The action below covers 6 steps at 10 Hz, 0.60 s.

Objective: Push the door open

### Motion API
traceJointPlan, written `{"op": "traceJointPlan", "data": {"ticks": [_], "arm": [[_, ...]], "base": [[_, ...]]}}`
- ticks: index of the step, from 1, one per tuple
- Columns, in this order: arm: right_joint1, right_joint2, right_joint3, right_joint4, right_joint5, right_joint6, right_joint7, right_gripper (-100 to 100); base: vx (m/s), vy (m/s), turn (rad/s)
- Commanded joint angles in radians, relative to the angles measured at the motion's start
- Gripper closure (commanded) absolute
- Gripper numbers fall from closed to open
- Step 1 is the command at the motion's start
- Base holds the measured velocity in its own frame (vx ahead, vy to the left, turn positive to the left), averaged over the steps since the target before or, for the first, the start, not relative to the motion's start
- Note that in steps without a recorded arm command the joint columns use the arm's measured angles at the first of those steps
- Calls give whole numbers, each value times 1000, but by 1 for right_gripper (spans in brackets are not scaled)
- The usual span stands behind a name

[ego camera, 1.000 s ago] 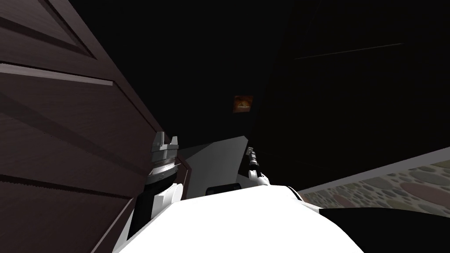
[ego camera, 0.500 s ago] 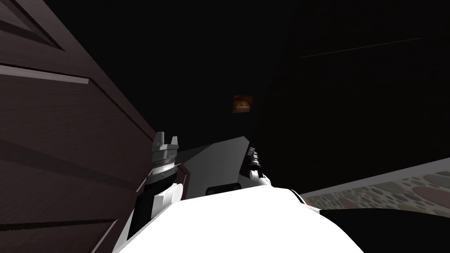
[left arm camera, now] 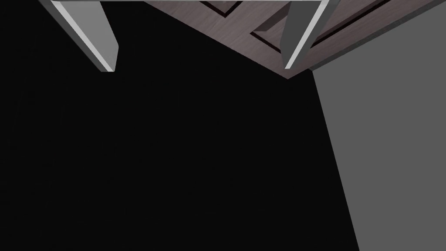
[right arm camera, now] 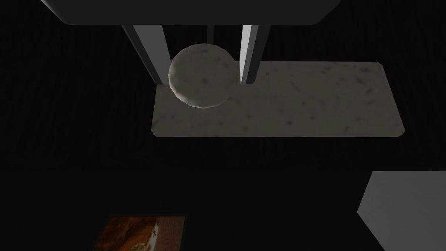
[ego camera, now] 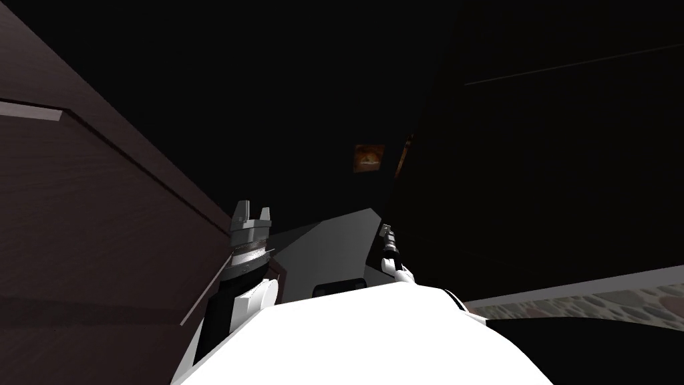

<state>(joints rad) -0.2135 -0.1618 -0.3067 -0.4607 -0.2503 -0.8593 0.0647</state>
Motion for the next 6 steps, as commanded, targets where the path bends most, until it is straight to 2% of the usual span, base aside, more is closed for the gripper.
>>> {"op": "traceJointPlan", "data": {"ticks": [1,4,5,6], "arm": [[14,-6,-21,-21,-12,7,9,100],[15,-10,-35,-20,-20,8,13,100],[15,-10,-35,-20,-20,8,13,100],[16,-14,-49,-18,-30,8,17,100]], "base": [[213,84,-109],[148,18,-36],[54,-6,0],[113,29,-34]]}}
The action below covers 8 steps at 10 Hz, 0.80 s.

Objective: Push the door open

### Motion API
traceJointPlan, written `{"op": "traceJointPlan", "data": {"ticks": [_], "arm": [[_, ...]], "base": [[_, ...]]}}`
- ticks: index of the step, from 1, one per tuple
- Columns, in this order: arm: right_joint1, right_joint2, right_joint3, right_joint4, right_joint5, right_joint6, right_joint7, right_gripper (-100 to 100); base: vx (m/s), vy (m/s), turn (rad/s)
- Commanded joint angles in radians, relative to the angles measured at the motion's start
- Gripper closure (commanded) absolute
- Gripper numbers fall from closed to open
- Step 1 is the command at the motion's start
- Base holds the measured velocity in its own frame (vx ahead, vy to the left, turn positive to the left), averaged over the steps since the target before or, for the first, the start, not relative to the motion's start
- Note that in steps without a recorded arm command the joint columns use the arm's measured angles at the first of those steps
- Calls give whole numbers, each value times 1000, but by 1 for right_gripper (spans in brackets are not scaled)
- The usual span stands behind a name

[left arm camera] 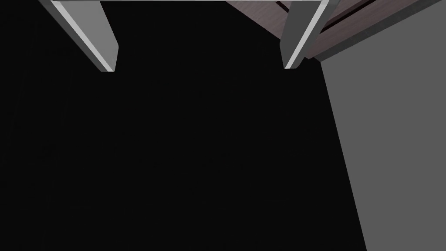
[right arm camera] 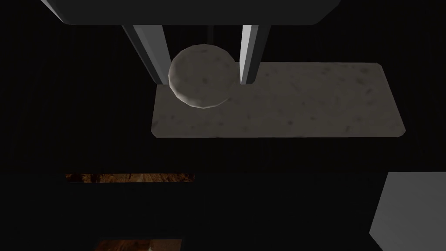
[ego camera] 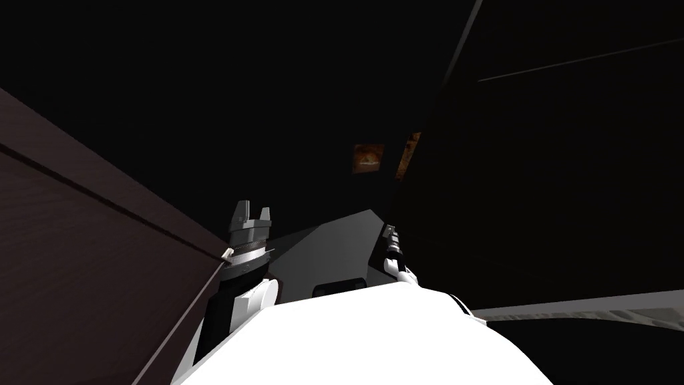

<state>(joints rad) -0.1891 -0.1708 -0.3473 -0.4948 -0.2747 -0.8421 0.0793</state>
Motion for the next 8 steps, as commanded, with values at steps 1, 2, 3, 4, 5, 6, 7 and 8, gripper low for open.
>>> {"op": "traceJointPlan", "data": {"ticks": [1,2,3,4,5,6,7,8], "arm": [[-8,-6,-13,16,-8,-9,4,100],[-8,-6,-13,16,-8,-9,4,100],[-3,-5,-13,16,-8,-6,5,100],[-3,-11,-30,23,-20,-12,10,100],[-3,-12,-34,24,-22,-13,12,100],[-3,-12,-34,24,-22,-13,12,100],[-1,-16,-52,26,-35,-15,20,100],[-1,-17,-57,27,-38,-15,22,100]], "base": [[162,60,-81],[103,33,-41],[32,4,-19],[136,-10,-45],[179,2,-39],[113,-13,-10],[167,-21,-27],[194,-36,-34]]}}
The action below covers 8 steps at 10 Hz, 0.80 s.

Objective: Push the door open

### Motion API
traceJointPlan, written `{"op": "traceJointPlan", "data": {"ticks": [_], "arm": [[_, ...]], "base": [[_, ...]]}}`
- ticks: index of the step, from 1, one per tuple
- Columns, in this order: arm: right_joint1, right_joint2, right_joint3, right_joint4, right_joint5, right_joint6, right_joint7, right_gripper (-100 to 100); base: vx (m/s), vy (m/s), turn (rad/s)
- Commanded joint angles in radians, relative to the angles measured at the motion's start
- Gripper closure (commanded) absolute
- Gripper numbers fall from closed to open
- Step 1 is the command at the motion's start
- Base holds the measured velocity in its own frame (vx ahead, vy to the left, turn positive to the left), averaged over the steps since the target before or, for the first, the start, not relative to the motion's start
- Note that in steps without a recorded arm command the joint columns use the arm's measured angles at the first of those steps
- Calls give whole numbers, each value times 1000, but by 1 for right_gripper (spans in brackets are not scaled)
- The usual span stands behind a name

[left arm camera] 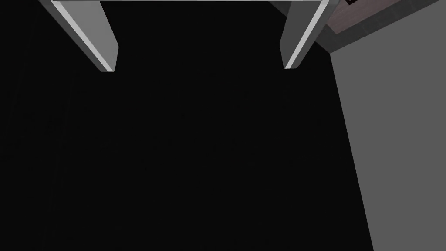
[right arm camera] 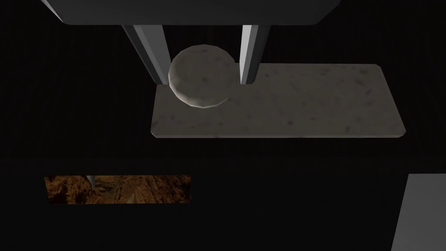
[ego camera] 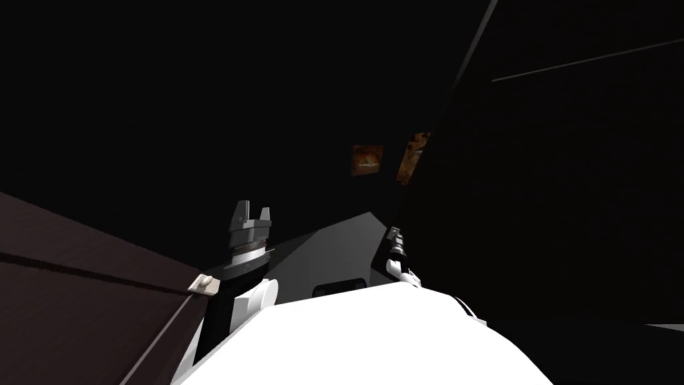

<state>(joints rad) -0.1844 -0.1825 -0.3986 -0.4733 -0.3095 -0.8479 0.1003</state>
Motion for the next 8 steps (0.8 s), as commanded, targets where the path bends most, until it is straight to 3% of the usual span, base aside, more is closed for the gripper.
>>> {"op": "traceJointPlan", "data": {"ticks": [1,8], "arm": [[-5,-8,-16,7,-11,-11,6,100],[0,-21,-70,31,-48,-17,29,100]], "base": [[196,-56,-23],[166,-25,-31]]}}
